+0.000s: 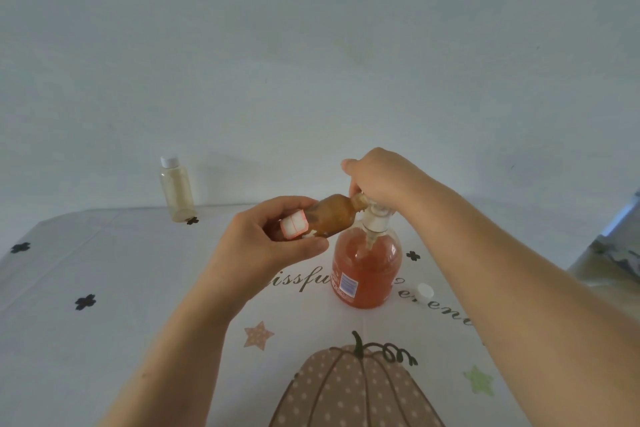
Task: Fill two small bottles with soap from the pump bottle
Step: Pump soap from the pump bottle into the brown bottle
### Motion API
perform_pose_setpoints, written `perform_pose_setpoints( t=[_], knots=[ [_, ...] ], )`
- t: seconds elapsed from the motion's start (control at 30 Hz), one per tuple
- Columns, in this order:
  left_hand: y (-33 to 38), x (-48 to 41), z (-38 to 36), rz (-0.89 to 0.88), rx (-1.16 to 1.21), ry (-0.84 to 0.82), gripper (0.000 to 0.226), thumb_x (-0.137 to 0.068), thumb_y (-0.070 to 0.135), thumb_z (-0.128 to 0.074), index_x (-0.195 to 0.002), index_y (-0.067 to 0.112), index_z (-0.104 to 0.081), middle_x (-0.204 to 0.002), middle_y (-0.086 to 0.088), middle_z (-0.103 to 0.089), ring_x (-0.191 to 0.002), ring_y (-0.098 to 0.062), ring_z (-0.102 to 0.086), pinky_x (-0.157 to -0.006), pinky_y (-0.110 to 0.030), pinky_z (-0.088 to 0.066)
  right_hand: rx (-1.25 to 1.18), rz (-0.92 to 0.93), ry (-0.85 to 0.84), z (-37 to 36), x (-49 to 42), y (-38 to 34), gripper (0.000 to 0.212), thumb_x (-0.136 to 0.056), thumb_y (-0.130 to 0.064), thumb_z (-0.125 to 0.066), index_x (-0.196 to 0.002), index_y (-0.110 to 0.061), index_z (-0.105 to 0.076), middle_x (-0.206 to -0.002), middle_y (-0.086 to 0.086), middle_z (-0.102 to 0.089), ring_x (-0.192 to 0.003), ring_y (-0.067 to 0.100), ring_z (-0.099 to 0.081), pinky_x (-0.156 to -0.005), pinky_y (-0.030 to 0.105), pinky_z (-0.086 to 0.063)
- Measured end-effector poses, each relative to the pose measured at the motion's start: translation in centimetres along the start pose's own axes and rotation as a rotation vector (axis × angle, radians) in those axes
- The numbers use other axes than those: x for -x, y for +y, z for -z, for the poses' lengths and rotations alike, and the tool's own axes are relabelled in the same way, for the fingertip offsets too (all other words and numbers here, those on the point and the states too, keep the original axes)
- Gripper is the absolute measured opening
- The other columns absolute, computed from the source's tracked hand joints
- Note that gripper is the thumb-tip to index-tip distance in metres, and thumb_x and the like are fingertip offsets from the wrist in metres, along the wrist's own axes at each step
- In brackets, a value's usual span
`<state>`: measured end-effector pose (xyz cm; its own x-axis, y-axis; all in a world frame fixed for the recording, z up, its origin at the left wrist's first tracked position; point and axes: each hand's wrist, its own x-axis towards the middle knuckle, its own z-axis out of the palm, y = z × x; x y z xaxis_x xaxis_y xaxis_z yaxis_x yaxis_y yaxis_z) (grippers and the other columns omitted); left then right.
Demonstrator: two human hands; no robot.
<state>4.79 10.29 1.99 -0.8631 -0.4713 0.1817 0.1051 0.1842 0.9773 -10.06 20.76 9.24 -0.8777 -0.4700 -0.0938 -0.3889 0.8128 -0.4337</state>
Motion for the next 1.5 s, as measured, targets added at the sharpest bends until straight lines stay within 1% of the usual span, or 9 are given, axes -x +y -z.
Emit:
perform_pose_setpoints(
  t=[0.07,0.17,0.37,0.53,1.0,1.13,1.27,1.37,1.5],
  knots=[
    [0.1,0.1,-0.1,-0.008,0.01,0.012,0.04,-0.065,0.011,-0.088,-0.096,0.035,-0.076,-0.089,0.003,-0.076,-0.079,-0.009,-0.069,-0.073,-0.021,-0.055,-0.049,-0.041,0.035,0.4,-0.1,-0.4,0.044,-0.103,-0.036,-0.037,-0.104,-0.007,-0.071,-0.077,0.008,-0.066,-0.075,0.027,-0.063,-0.093,0.043,-0.056],
    [0.1,0.1,-0.2,-0.016,0.001,0.021,0.041,-0.066,0.014,-0.089,-0.094,0.04,-0.075,-0.09,0.004,-0.075,-0.083,-0.014,-0.07,-0.081,-0.031,-0.058,-0.044,-0.04,0.056,0.5,-0.3,-0.4,0.046,-0.101,-0.04,-0.039,-0.095,-0.008,-0.072,-0.067,0.005,-0.067,-0.067,0.025,-0.063,-0.09,0.042,-0.057],
    [0.1,0.1,-0.2,-0.01,-0.008,0.022,0.04,-0.065,0.013,-0.088,-0.094,0.037,-0.075,-0.088,0.005,-0.075,-0.079,-0.01,-0.069,-0.075,-0.025,-0.057,-0.049,-0.04,0.043,0.0,-0.8,0.1,0.043,-0.099,-0.035,-0.04,-0.1,-0.007,-0.073,-0.077,0.008,-0.068,-0.07,0.028,-0.061,-0.093,0.044,-0.056],
    [0.0,0.0,0.0,0.006,-0.011,0.007,0.043,-0.064,0.006,-0.088,-0.098,0.028,-0.075,-0.084,0.006,-0.075,-0.074,-0.006,-0.069,-0.067,-0.017,-0.053,-0.049,-0.001,0.064,-0.9,-0.4,0.8,0.03,-0.105,-0.016,-0.037,-0.111,-0.006,-0.064,-0.101,0.007,-0.063,-0.096,0.028,-0.062,-0.096,0.045,-0.053],
    [0.1,0.1,-0.2,-0.02,0.016,0.013,0.042,-0.063,0.012,-0.089,-0.095,0.035,-0.076,-0.093,0.001,-0.076,-0.085,-0.014,-0.07,-0.08,-0.028,-0.058,-0.05,-0.041,0.062,0.1,-1.0,0.1,0.053,-0.099,-0.047,-0.037,-0.094,-0.008,-0.073,-0.063,0.006,-0.064,-0.064,0.027,-0.061,-0.091,0.045,-0.057],
    [0.2,0.2,-0.1,-0.014,0.009,0.004,0.039,-0.066,0.013,-0.088,-0.094,0.037,-0.076,-0.089,0.002,-0.076,-0.08,-0.011,-0.069,-0.078,-0.027,-0.057,-0.032,-0.023,0.056,0.0,-1.0,0.2,0.046,-0.101,-0.04,-0.039,-0.1,-0.007,-0.072,-0.069,0.007,-0.065,-0.067,0.026,-0.059,-0.092,0.042,-0.056],
    [0.3,0.2,0.0,-0.011,-0.023,-0.017,0.036,-0.069,0.009,-0.086,-0.094,0.033,-0.077,-0.085,0.002,-0.077,-0.076,-0.008,-0.07,-0.076,-0.025,-0.056,0.03,0.004,0.046,-0.6,-1.0,0.7,0.027,-0.101,-0.012,-0.043,-0.119,-0.008,-0.062,-0.102,0.008,-0.065,-0.092,0.03,-0.064,-0.092,0.044,-0.056],
    [0.5,0.2,0.1,-0.004,-0.032,-0.02,0.036,-0.069,0.006,-0.086,-0.091,0.033,-0.076,-0.081,0.006,-0.077,-0.072,-0.005,-0.07,-0.069,-0.015,-0.055,0.093,0.003,0.015,-1.0,-1.2,0.8,0.031,-0.096,-0.006,-0.039,-0.118,-0.009,-0.06,-0.102,0.006,-0.063,-0.081,0.022,-0.057,-0.089,0.039,-0.053],
    [0.3,0.3,0.1,0.014,-0.033,-0.041,0.036,-0.069,0.01,-0.087,-0.097,0.03,-0.077,-0.084,0.001,-0.076,-0.071,-0.01,-0.068,-0.069,-0.022,-0.056,0.114,0.001,-0.001,-0.6,-0.8,0.5,0.029,-0.094,-0.006,-0.04,-0.114,-0.008,-0.061,-0.103,0.007,-0.065,-0.082,0.025,-0.059,-0.086,0.038,-0.054]
  ],
)
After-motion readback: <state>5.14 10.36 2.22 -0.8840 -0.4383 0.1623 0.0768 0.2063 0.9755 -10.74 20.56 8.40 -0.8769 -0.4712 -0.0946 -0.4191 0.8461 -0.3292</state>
